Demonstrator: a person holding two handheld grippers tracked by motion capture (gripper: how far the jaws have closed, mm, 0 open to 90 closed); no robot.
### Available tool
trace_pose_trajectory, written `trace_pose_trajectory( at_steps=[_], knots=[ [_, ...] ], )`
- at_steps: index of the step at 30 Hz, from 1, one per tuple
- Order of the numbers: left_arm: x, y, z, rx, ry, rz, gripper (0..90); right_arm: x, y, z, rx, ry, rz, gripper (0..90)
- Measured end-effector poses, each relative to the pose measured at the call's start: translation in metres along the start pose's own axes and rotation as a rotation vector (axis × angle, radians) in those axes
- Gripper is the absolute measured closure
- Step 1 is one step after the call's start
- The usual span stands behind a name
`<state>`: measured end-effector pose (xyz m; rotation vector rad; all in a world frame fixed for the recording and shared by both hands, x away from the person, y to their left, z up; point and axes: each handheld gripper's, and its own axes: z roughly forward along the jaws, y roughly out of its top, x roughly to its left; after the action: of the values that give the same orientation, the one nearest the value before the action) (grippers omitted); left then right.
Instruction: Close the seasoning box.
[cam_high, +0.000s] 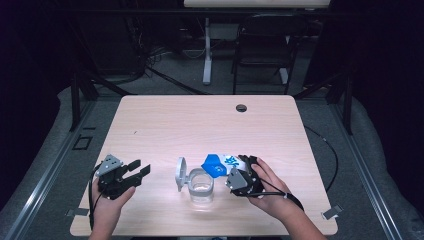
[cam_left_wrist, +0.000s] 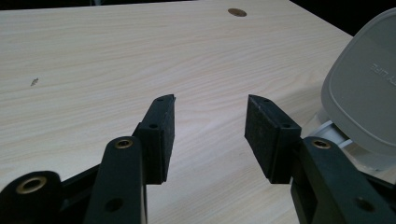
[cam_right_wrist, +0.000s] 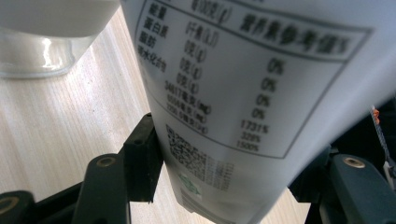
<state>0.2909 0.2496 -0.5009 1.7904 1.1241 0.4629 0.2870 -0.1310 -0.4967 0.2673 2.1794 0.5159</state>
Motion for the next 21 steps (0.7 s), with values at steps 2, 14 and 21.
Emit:
trace_pose_trajectory(
  at_steps=[2,14,21],
  knots=[
    [-0.0001,-0.0001,0.0002,-0.003,0.002,0.0,53.1,0.0011,0.0003,0.0009,0.001,0.0,-0.01,39.3],
    [0.0004,0.0001,-0.0005,0.001,0.001,-0.001,53.1,0.0071,0.0008,0.0051,0.03,-0.031,-0.079,39.4],
    [0.0,0.0,0.0001,-0.002,0.002,0.0,53.1,0.0083,0.0014,0.0048,0.048,-0.049,-0.118,39.4]
  ],
)
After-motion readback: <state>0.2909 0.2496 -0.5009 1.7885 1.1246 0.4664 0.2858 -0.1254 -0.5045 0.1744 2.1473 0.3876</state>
